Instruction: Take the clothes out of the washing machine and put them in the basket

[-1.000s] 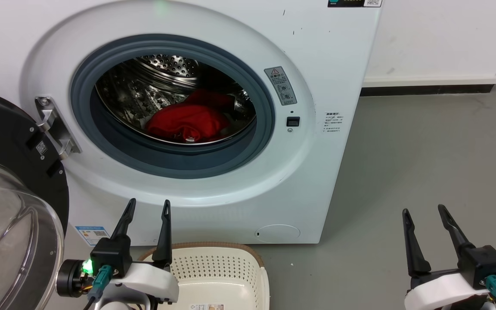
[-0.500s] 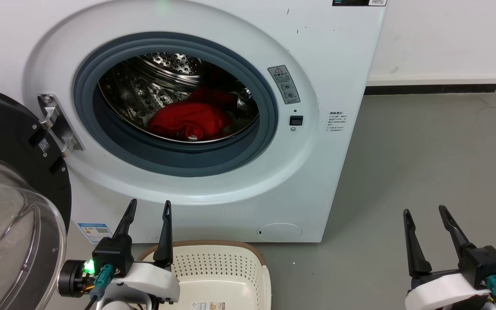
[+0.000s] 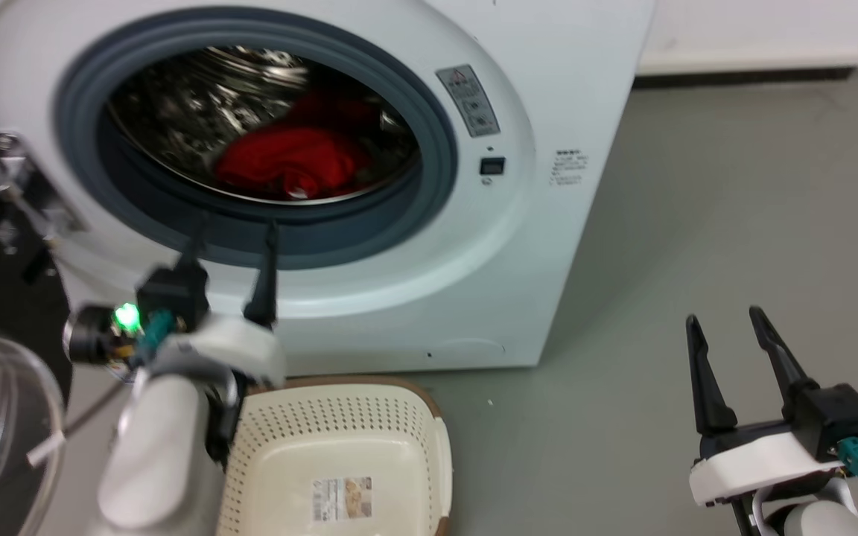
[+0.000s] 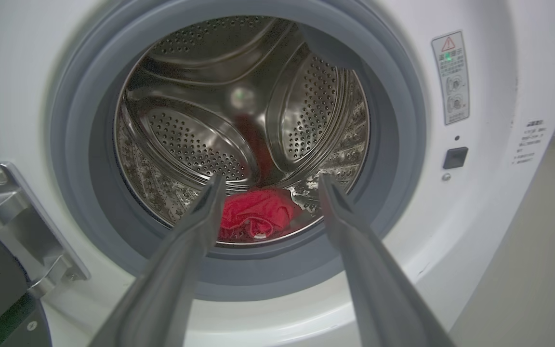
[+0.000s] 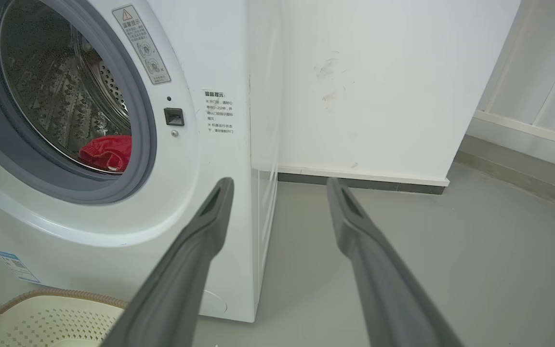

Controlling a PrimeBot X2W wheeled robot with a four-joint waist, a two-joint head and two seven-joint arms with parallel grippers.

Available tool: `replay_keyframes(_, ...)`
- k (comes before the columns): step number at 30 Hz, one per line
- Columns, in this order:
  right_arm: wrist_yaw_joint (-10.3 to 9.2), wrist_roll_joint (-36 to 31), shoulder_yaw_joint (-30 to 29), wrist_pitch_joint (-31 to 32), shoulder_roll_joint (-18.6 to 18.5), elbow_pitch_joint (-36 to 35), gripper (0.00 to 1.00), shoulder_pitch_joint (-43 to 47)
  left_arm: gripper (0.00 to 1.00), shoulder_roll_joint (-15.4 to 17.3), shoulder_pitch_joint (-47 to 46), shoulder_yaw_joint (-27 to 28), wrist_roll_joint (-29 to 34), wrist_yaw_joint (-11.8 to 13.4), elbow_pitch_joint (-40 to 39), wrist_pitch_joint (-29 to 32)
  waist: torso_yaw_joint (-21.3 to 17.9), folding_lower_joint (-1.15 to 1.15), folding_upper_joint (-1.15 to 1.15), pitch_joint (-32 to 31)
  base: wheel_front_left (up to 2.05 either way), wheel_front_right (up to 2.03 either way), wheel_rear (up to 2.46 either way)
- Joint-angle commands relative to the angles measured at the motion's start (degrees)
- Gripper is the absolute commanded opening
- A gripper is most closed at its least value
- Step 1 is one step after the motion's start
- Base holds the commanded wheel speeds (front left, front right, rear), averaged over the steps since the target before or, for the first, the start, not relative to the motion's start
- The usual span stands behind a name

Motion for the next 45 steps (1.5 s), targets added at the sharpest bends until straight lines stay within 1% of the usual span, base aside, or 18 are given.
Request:
replay_keyframes(1,-0.02,0.6,0.5,-0.5,0.0,-0.1,1.00,-1.8,1.00,1.6,-4.7,0.2,0.3,-0.5,1.8,0.9,-3.6,0.00,0.00,4.9,0.00,0.00,0.00)
replay_keyframes(4,-0.02,1.2,0.7,-1.0,0.0,0.2,1.00,-3.7,1.00,3.3,-10.5,0.4,0.3,-1.0,4.5,2.9,-5.9,0.00,0.00,8.5,0.00,0.00,0.00)
replay_keyframes(9,-0.02,2.0,1.4,-1.6,0.1,0.9,1.00,-6.6,1.00,7.5,-19.2,0.2,0.8,-1.8,9.2,6.2,-9.6,0.00,0.00,14.6,0.00,0.00,0.00)
replay_keyframes(12,-0.02,2.9,1.6,-1.8,0.1,1.3,1.00,-8.3,1.00,10.1,-23.8,-0.1,0.9,-2.2,12.2,9.1,-11.7,0.00,0.00,18.2,0.00,0.00,0.00)
replay_keyframes(13,-0.02,2.9,1.6,-1.8,0.1,1.3,1.00,-8.3,1.00,10.1,-23.8,-0.1,0.9,-2.2,12.2,9.1,-11.7,0.00,0.00,18.2,0.00,0.00,0.00)
replay_keyframes(15,-0.02,3.7,1.9,-1.9,0.1,1.4,1.00,-9.4,1.00,12.0,-26.9,-0.4,0.9,-2.5,13.9,11.0,-13.0,0.00,0.00,20.4,0.00,0.00,0.00)
replay_keyframes(24,-0.02,7.4,3.5,-1.9,0.1,0.4,1.00,-13.1,1.00,20.5,-40.5,-3.7,-0.2,-3.4,20.7,20.4,-18.0,0.00,0.00,28.6,0.00,0.00,0.00)
replay_keyframes(26,-0.02,8.1,4.1,-1.9,0.1,0.5,1.00,-13.6,1.00,22.2,-43.5,-5.7,-1.1,-3.5,21.5,23.1,-19.0,0.00,0.00,30.0,0.00,0.00,0.00)
replay_keyframes(27,-0.02,9.5,4.8,-1.9,0.1,0.5,1.00,-14.2,1.00,25.1,-47.6,-9.6,-3.5,-3.5,22.3,28.3,-20.4,0.00,0.00,31.8,0.00,0.00,0.00)
replay_keyframes(30,-0.02,10.7,5.4,-1.9,0.0,0.5,1.00,-14.3,1.00,28.4,-51.4,-13.7,-6.7,-3.4,22.5,34.6,-21.7,0.00,0.00,33.2,0.00,0.00,0.00)
replay_keyframes(35,-0.02,12.2,6.1,-1.9,0.1,0.6,1.00,-14.3,1.00,33.7,-55.9,-18.5,-12.1,-3.4,22.2,45.5,-23.4,0.00,0.00,35.0,0.00,0.00,0.00)
replay_keyframes(39,-0.02,12.8,6.3,-1.9,0.0,0.5,1.00,-14.1,1.00,37.1,-57.6,-19.8,-15.4,-3.4,22.5,54.3,-24.2,0.00,0.00,35.9,0.00,0.00,0.00)
replay_keyframes(42,-0.02,13.3,6.5,-1.9,0.0,0.3,1.00,-14.2,1.00,39.2,-58.2,-20.2,-17.0,-3.4,22.1,58.1,-24.6,0.00,0.00,36.5,0.00,0.00,0.00)
replay_keyframes(45,-0.02,13.6,6.5,-1.9,0.0,0.4,1.00,-14.4,1.00,40.1,-57.6,-20.8,-18.6,-3.4,22.4,61.4,-24.7,0.00,0.00,36.8,0.00,0.00,0.00)
